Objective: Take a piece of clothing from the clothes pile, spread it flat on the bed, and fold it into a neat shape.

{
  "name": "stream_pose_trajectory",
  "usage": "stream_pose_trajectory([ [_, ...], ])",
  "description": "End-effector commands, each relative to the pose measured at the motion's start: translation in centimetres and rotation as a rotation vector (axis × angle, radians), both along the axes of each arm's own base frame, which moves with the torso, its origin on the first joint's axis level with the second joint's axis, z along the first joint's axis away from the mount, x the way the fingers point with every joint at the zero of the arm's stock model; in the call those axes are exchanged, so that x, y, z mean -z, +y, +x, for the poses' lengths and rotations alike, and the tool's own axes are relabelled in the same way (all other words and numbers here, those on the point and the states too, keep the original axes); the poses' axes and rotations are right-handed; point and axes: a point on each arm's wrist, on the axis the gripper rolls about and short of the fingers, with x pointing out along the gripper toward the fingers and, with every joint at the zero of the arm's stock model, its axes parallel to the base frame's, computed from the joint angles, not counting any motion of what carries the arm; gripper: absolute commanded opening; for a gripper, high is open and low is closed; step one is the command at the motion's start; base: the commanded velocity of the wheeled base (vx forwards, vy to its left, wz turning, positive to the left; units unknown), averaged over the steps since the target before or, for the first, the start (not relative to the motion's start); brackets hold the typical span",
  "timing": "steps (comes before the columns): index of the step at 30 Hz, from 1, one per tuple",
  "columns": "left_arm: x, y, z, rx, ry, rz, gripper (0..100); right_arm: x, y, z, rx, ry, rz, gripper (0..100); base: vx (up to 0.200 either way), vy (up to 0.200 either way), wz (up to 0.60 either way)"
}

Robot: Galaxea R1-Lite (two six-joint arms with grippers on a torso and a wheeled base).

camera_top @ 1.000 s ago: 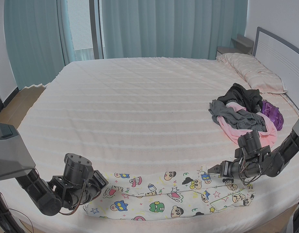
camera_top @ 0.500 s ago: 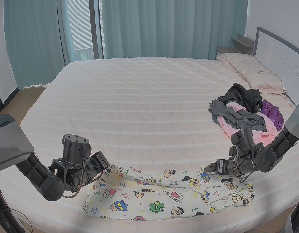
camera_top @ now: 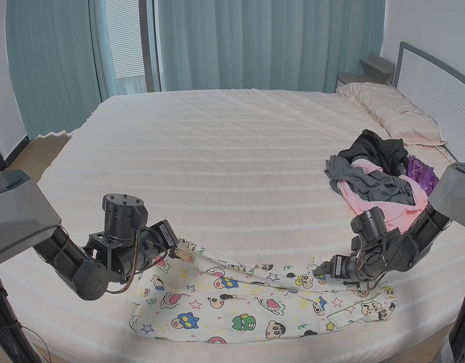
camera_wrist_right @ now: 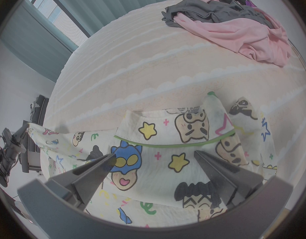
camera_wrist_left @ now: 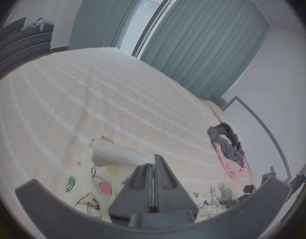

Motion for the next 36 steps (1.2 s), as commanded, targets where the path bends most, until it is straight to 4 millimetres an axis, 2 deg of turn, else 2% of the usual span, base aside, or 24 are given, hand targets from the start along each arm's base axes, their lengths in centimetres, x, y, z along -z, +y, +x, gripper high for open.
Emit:
stream_pose_trajectory([
  [1,-0.4,-0.2,0.9,0.003,-0.066,-0.012,0,0.3,0.1,0.1,0.0,0.007,0.0,100,0.0,0.0,0.0],
  [5,-0.6,0.0,1.2,0.001,-0.14,-0.026,0,0.3,0.1,0.1,0.017,0.011,0.01,100,0.0,0.0,0.0],
  [8,0.1,0.4,1.0,-0.006,-0.136,-0.022,0,0.2,0.1,0.1,0.033,0.012,0.02,100,0.0,0.0,0.0],
  [10,1.6,0.7,0.1,-0.002,-0.079,0.007,0,0.3,0.0,0.1,0.034,0.017,0.019,100,0.0,0.0,0.0],
  [14,3.2,1.6,-1.8,0.003,0.004,0.051,0,0.2,0.0,0.0,0.035,0.018,0.017,100,0.0,0.0,0.0],
  [21,4.4,2.6,-4.8,0.036,0.042,0.113,0,0.4,0.0,-0.1,0.035,0.026,0.014,100,0.0,0.0,0.0],
  [26,5.4,3.2,-6.2,0.066,0.076,0.171,0,0.3,-0.1,-0.3,0.035,0.028,0.014,100,0.0,0.0,0.0],
  [36,7.6,3.4,-6.7,0.073,0.17,0.21,0,0.2,-0.1,-0.3,0.036,0.024,0.014,100,0.0,0.0,0.0],
])
